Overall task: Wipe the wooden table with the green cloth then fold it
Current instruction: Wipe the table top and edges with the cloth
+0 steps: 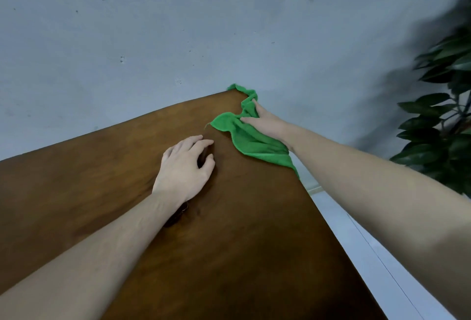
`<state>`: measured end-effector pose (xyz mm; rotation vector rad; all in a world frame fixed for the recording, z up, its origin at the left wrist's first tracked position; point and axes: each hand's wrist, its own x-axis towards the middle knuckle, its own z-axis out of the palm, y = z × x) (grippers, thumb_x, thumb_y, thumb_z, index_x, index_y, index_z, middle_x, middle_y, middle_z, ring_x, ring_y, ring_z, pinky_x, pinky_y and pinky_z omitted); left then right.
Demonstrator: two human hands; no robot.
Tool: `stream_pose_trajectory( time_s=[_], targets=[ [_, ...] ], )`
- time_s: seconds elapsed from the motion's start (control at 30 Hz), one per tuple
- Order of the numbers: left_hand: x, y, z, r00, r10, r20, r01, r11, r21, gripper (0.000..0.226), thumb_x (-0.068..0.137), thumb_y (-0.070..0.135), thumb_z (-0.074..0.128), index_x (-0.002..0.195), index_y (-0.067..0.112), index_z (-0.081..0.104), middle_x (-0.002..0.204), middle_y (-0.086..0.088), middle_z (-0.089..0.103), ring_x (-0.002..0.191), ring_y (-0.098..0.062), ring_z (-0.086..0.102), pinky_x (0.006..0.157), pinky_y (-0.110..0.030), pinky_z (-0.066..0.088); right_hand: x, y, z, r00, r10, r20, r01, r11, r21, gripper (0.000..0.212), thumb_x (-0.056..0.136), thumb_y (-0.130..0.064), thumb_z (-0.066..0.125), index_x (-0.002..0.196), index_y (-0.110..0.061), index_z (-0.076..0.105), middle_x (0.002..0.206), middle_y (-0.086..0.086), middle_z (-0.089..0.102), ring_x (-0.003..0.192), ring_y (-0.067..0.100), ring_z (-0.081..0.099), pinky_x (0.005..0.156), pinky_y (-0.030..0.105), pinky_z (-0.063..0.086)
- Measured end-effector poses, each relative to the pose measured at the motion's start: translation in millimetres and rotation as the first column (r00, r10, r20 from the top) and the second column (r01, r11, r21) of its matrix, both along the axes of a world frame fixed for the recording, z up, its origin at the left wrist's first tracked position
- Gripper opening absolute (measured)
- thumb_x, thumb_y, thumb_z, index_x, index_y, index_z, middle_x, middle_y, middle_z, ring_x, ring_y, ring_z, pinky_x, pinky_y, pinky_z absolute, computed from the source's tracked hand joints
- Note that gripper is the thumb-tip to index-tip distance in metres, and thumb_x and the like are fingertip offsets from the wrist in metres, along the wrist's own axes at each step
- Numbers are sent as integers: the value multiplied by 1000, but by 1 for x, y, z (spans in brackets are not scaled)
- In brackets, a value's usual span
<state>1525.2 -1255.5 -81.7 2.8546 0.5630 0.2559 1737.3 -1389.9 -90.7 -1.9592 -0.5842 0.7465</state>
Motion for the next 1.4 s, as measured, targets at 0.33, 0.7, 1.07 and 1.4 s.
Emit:
stream_pose_trajectory(
  time_s=[0.33,0.7,1.07,1.4],
  targets=[
    [-18,-8,9,986,-168,-12,168,985,-33,40,101,38,44,138,29,55,151,3,47,140,-19,40,117,-47,31,-138,-124,6,993,-37,111,57,982,-180,80,96,-55,56,160,-38,10,155,-9,42,139,15,44,109,21,29],
    [-129,-86,4,811,-578,-92,576,816,-46,51,99,57,35,147,39,41,160,9,32,149,-16,22,122,-52,11,-309,-259,35,946,-270,-181,255,962,-100,57,90,-38,73,140,-39,46,123,-7,69,103,14,72,84,29,59],
    [-164,-106,-3,805,-591,-41,592,805,21,50,100,54,34,147,40,40,158,13,34,148,-11,24,123,-47,12,-323,-258,3,866,-500,30,500,866,1,36,98,-44,59,133,-35,59,119,-13,67,113,10,63,104,34,49],
    [-164,-107,-3,815,-579,-18,579,815,20,45,100,50,41,143,39,46,154,13,41,146,-10,29,123,-46,17,-323,-244,-23,669,-735,-109,721,607,333,17,90,-29,60,97,-35,74,99,0,77,97,22,72,96,49,54]
  ],
)
